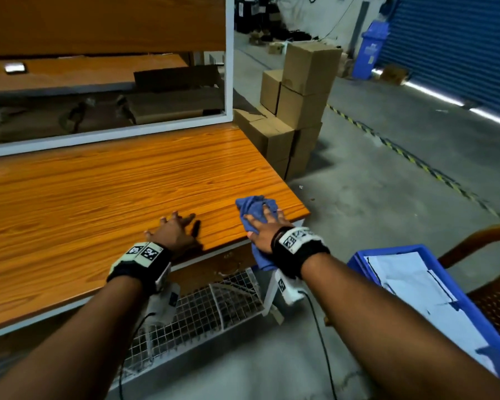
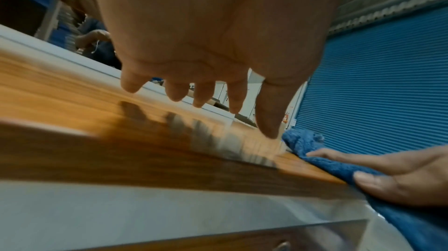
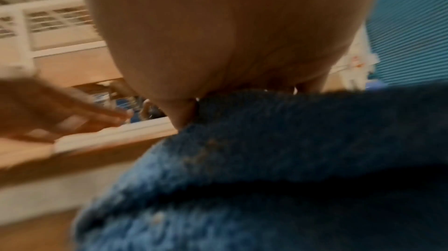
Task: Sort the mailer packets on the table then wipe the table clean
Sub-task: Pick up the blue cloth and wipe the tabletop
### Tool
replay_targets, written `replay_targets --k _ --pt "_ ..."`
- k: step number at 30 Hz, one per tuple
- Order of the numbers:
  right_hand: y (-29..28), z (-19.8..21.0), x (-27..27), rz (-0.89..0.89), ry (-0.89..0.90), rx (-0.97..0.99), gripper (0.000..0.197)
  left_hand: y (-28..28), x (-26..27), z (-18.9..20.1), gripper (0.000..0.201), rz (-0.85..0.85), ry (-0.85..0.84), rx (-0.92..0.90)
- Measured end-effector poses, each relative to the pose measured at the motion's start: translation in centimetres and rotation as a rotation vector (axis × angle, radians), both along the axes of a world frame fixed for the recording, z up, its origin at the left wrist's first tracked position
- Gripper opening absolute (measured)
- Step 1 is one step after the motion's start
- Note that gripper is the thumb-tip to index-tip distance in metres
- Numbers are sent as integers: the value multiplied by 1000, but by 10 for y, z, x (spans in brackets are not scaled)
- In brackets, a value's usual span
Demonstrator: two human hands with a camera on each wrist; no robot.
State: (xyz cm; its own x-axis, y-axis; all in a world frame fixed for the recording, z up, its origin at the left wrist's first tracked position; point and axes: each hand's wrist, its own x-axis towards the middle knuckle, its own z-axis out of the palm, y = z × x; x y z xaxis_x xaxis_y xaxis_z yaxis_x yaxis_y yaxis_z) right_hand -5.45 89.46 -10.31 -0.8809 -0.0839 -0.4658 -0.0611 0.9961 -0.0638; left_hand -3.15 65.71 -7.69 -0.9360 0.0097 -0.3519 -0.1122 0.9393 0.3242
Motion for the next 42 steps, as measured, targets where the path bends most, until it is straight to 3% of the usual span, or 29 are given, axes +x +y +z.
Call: replay_targets --k 3,6,9,14,18,23,27,30,34,37,40,42 --pt "31 5 3 31 22 -6 57 27 -8 4 81 32 -38 -8" --pt "70 10 -23 -63 -7 17 59 37 -7 5 81 54 -115 -75" --pt "70 10 -38 -52 -22 34 58 47 -7 14 78 64 -141 -121" --pt "68 9 -53 156 -25 35 56 49 -12 17 89 135 -158 -150" --pt "77 13 -108 48 -47 61 58 37 -18 -4 92 161 -161 -106" --pt "22 15 -141 155 -29 43 57 36 -27 -7 95 175 -200 -99" --pt "-51 5 -113 394 -71 -20 54 32 -29 -12 97 184 -183 -85" --pt "-54 1 -88 494 -87 3 55 29 -28 -17 98 181 -158 -66" --pt "15 3 -103 328 -63 65 59 5 -20 -10 95 134 -94 15" --pt "47 6 -118 173 -25 128 61 -46 0 0 92 240 5 -53" --pt "39 8 -117 57 -25 135 62 -107 31 -5 101 307 -92 -184" --pt "7 4 -111 61 -23 74 62 -130 44 -14 104 289 -137 -122"
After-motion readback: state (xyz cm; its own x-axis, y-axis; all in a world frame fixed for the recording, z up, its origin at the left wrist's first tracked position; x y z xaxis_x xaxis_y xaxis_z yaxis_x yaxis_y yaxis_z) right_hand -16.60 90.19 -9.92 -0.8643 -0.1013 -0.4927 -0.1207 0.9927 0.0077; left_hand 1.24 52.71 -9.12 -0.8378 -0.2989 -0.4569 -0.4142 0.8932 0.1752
